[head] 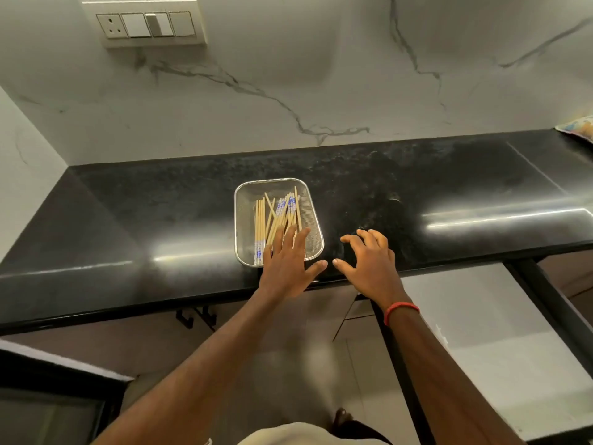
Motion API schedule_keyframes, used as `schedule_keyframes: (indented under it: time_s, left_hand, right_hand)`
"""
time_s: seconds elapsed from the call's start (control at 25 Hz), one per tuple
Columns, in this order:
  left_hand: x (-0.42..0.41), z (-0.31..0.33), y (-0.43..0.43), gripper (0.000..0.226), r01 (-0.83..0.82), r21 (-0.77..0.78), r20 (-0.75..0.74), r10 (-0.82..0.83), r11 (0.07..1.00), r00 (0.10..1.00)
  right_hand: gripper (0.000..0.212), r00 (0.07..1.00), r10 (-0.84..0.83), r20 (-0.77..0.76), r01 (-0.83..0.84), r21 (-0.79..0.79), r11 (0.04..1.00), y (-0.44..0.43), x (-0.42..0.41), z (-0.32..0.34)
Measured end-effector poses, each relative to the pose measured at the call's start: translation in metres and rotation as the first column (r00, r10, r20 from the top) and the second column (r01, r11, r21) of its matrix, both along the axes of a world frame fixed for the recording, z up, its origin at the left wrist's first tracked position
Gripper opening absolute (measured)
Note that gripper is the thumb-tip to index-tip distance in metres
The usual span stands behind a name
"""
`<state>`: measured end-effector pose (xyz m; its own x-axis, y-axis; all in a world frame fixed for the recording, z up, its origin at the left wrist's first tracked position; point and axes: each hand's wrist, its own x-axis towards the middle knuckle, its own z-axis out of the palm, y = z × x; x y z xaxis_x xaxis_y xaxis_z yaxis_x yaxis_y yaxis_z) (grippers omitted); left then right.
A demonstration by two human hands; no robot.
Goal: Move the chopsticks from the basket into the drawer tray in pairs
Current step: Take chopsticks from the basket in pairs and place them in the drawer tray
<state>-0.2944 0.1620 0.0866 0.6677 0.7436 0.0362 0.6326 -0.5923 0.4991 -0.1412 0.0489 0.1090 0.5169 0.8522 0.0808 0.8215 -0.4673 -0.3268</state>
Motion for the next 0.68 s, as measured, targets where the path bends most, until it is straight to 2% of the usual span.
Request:
schedule_keyframes:
  time_s: [0.2,0.36,0.48,0.68]
  left_hand:
    - [-0.005,-0.001,0.028,0.082,-0.067,-0.088,0.028,0.070,0.994,0.997]
    - [-0.004,-0.005,0.053,0.068,-0.132,-0.209,0.151,0.166,0.969,0.974]
    - [0.000,-0.003,0.076,0.057,-0.224,-0.311,0.186,0.290,0.924,0.939]
    - [0.010,0.000,0.111,0.039,-0.280,-0.322,0.191,0.352,0.904,0.916]
  right_hand:
    - [0.053,0.996,0.083,-0.030,-0.082,0.034,0.996,0.050,-0.007,0.019]
    - [0.041,0.987,0.112,-0.118,-0.101,0.095,0.990,0.096,-0.011,0.024]
    - [0.030,0.984,0.127,-0.127,-0.122,0.050,0.991,0.128,-0.011,0.019]
    - [0.017,0.979,0.152,-0.134,-0.162,-0.065,0.985,0.168,-0.006,-0.005]
